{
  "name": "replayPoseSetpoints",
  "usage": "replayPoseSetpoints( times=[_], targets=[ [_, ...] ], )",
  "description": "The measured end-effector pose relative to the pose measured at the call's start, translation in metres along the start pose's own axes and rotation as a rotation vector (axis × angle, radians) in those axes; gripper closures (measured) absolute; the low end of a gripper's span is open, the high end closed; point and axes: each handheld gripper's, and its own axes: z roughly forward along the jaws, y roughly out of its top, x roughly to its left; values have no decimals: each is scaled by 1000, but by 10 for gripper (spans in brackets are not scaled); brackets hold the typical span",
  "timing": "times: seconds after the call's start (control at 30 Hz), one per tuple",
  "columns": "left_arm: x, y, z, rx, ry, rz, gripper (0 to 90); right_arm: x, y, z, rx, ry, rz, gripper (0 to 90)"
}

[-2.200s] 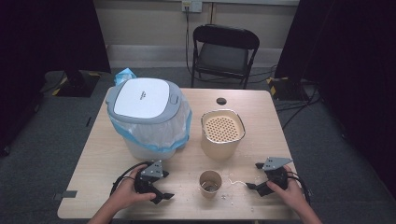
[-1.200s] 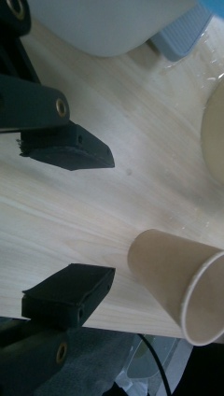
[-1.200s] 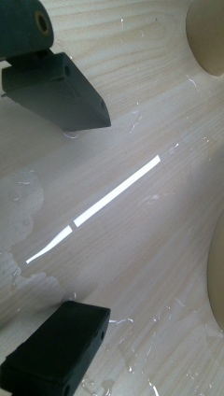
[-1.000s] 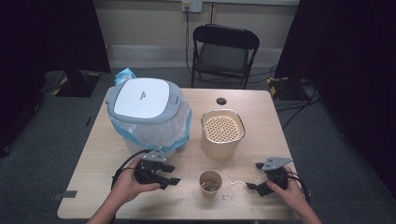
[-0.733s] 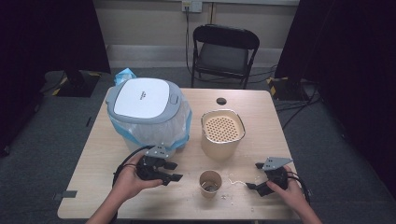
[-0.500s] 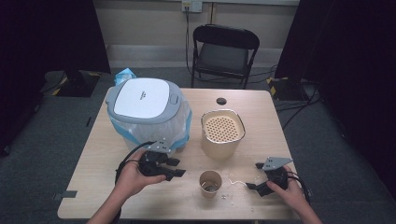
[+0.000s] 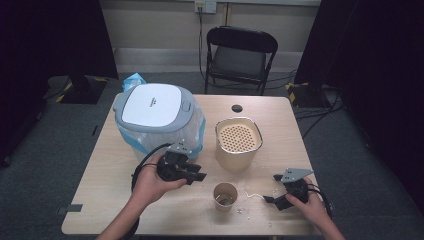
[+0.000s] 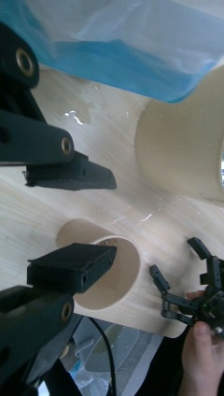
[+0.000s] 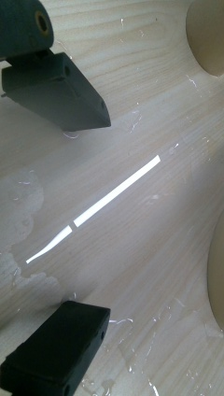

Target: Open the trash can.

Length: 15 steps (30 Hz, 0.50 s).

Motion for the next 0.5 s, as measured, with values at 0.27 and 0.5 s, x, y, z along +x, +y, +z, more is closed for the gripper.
replayPoseSetpoints(
  times=[0.27, 0.5],
  targets=[
    [-8, 20, 1, 11, 16, 7, 697, 0, 0, 0, 0, 0, 0, 75],
    [-7, 34, -4, 3, 30, -10, 751, 0, 0, 0, 1, 0, 1, 75]
  ],
)
